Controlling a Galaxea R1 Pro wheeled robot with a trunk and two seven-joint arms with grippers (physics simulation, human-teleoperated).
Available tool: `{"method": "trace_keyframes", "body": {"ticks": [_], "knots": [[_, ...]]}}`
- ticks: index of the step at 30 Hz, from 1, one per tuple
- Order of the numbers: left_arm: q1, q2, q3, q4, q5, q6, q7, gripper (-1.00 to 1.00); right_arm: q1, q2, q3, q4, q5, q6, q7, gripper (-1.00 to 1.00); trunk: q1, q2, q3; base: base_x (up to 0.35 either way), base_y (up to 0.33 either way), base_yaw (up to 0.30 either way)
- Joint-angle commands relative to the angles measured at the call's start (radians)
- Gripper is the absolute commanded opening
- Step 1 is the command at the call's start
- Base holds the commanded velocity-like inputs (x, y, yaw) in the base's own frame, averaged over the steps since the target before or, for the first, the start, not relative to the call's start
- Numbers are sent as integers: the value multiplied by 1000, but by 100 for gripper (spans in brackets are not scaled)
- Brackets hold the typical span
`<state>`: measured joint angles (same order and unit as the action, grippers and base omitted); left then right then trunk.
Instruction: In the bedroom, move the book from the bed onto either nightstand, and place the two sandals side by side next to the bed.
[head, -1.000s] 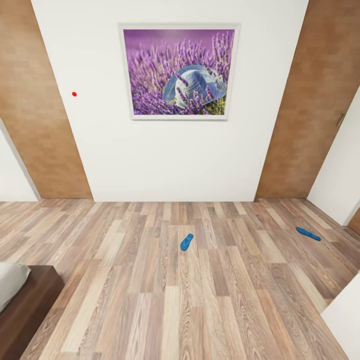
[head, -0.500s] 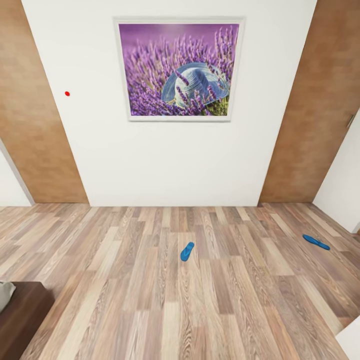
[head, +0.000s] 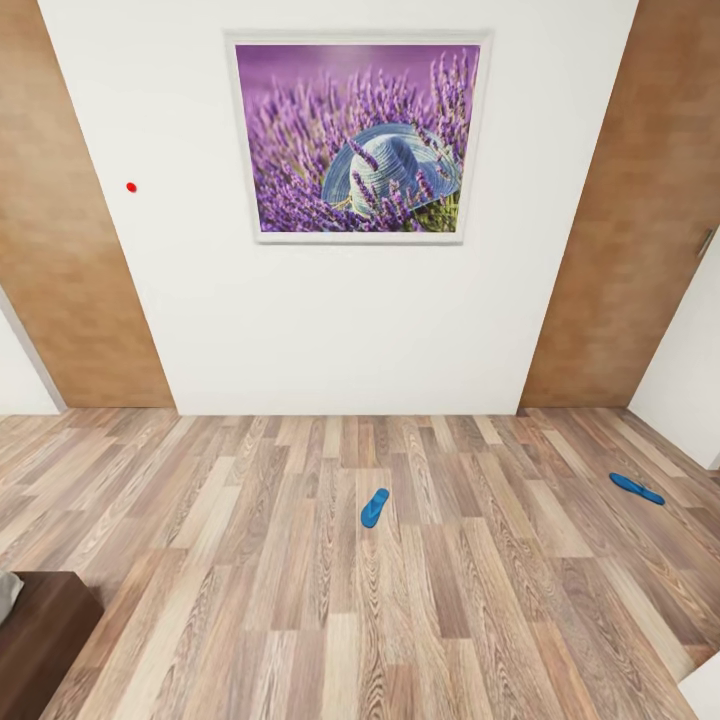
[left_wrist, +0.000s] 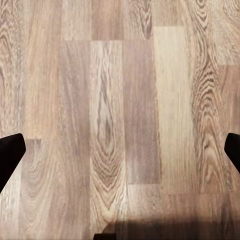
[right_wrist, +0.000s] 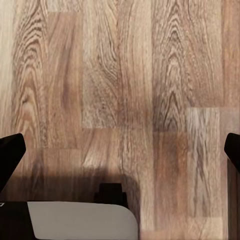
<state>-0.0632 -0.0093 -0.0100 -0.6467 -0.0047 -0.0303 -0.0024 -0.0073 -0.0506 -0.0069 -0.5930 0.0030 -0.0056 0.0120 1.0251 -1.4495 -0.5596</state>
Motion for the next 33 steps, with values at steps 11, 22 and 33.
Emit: {"method": "trace_keyframes", "body": {"ticks": [11, 22, 33], "knots": [[0, 0, -1, 0, 0, -2, 0, 100, 0, 1, -1, -1, 4, -1, -1, 100, 0, 0, -1, 1, 0, 0], [-1, 0, -1, 0, 0, -2, 0, 100, 0, 2, 1, -1, 2, -1, 0, 100, 0, 0, -1, 0, 0, -92], [-1, 0, -1, 0, 0, -2, 0, 100, 0, 2, 1, -1, 2, -1, 0, 100, 0, 0, -1, 0, 0, -264]]}}
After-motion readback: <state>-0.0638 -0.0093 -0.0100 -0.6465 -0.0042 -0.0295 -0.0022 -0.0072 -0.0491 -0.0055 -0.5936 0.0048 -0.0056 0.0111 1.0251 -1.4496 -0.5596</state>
